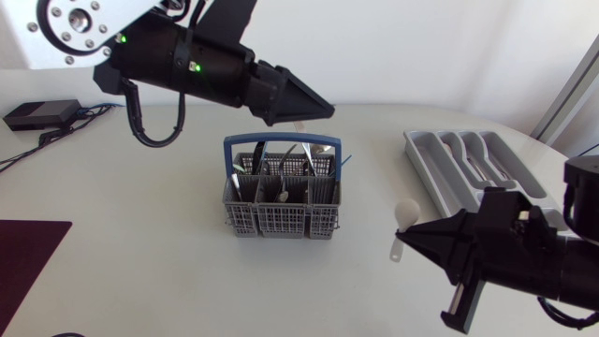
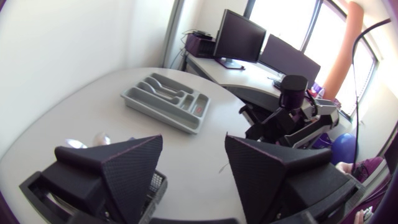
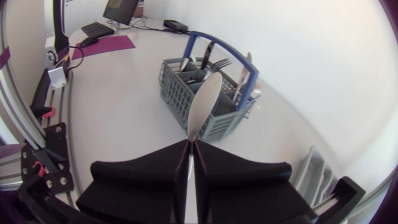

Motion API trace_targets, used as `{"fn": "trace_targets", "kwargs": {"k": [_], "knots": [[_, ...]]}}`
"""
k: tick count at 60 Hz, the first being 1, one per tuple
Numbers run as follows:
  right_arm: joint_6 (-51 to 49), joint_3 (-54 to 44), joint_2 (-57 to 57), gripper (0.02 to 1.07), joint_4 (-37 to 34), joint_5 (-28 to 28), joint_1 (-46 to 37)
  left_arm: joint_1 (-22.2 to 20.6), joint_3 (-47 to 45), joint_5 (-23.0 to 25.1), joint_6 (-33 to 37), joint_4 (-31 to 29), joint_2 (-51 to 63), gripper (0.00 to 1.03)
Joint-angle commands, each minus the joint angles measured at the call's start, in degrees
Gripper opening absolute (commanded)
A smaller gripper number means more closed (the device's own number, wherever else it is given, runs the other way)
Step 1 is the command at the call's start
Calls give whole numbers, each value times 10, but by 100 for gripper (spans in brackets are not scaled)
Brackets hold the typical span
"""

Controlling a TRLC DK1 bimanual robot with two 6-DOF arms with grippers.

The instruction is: Sort the cutlery from the basket into the organizer compartments.

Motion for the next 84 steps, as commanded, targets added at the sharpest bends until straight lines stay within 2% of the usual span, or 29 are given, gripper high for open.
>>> {"fn": "trace_targets", "kwargs": {"k": [1,5,13,23,33,54,69,84], "knots": [[-51,-20,-8,8,-8,0,-54,0,7,-37,20,-22,-7,76],[-89,-27,-8,8,-2,-3,-109,-10,-6,-85,46,-36,-8,76],[-176,-44,12,8,31,-33,-244,-18,-43,-152,81,-44,-14,76],[-290,-54,89,8,96,-99,-419,-14,-83,-186,104,-44,-25,76],[-363,-49,190,8,192,-124,-530,-10,-107,-204,115,-44,-33,76],[-447,-18,411,8,394,-121,-636,-21,-134,-218,119,-39,-33,76],[-482,32,523,8,450,-111,-659,-31,-143,-229,118,-39,-36,76],[-523,65,617,10,519,-64,-663,-26,-151,-231,119,-40,-50,76]]}}
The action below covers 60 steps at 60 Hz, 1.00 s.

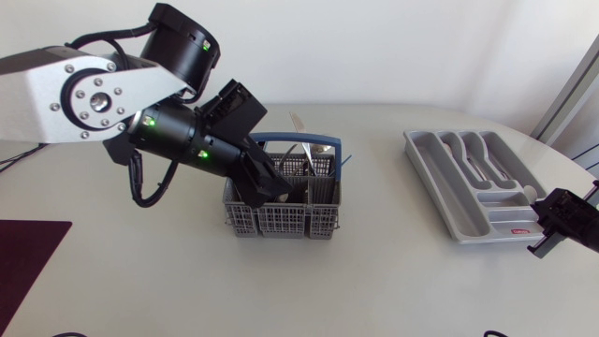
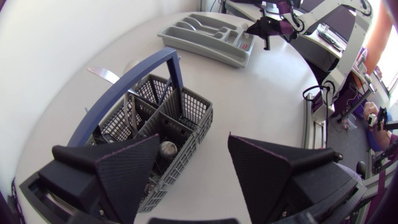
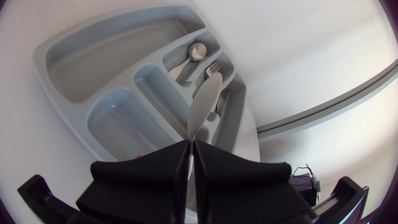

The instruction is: Sort the cutlery from the basket into the organizer compartments.

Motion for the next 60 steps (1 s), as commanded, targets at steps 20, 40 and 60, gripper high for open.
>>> {"fn": "trace_targets", "kwargs": {"k": [20,40,60], "knots": [[-89,10,77,21,58,41,-9,4,-28,-3,14,2,-25,76],[-106,-22,47,66,57,43,-9,6,-36,-4,14,1,-38,76],[-34,-23,-68,84,-16,42,-9,16,-49,-17,13,-4,-62,76]]}}
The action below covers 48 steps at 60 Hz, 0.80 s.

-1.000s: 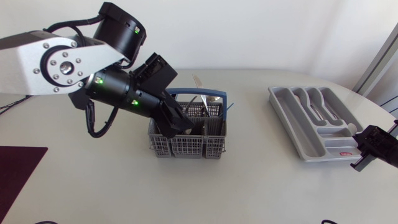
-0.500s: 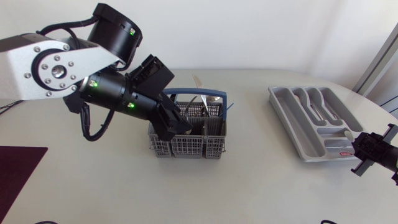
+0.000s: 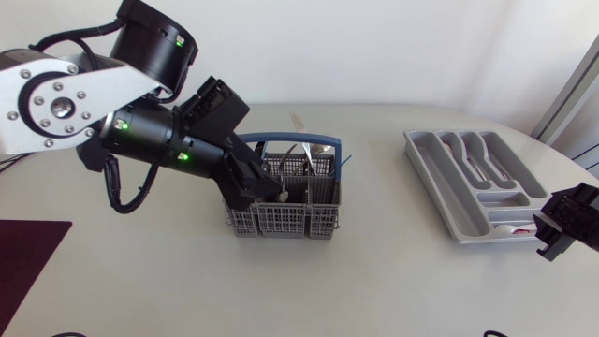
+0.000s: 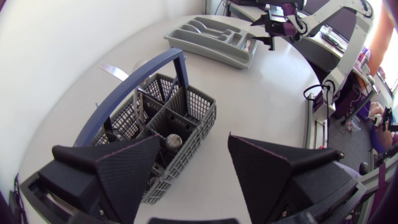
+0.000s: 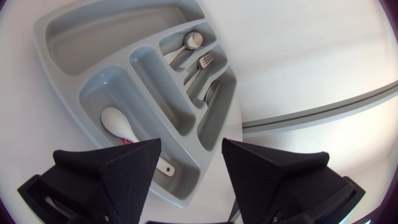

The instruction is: Sort the cutlery from the basket into the organizer compartments.

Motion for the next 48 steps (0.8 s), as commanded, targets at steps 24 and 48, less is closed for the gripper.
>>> {"fn": "trace_targets", "kwargs": {"k": [24,48], "knots": [[301,34,-269,83,-359,85,206,17,-74,-9,42,9,-46,76],[664,166,-255,83,-568,144,574,32,-107,-10,65,26,-56,76]]}}
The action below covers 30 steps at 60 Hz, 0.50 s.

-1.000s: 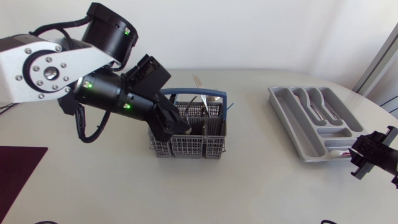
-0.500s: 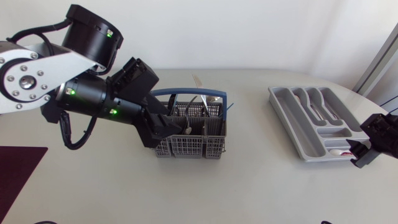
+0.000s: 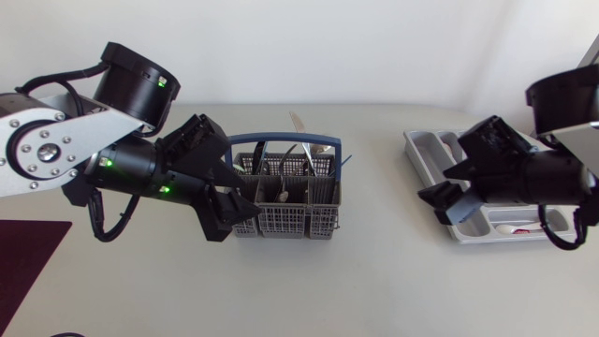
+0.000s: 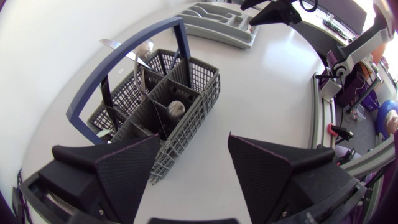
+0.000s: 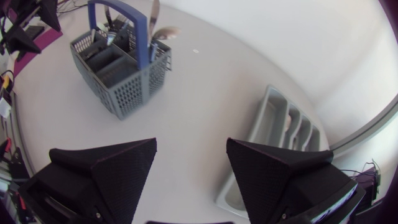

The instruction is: Sort the cutlery from the basket into the organizer compartments.

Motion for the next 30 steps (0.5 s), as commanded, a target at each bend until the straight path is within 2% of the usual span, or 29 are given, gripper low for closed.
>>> {"fn": "trace_targets", "kwargs": {"k": [1,12,17,20,30], "knots": [[97,29,35,83,-15,6,56,6,-17,-4,18,9,-10,76],[174,99,114,83,-41,10,128,13,-27,-4,21,21,-10,76],[192,138,158,83,-67,-19,143,18,-27,-4,21,22,-10,76],[200,153,175,83,-70,-57,145,22,-27,-4,21,24,-10,76],[214,189,216,83,-66,-93,174,32,-31,-4,29,28,-10,76]]}}
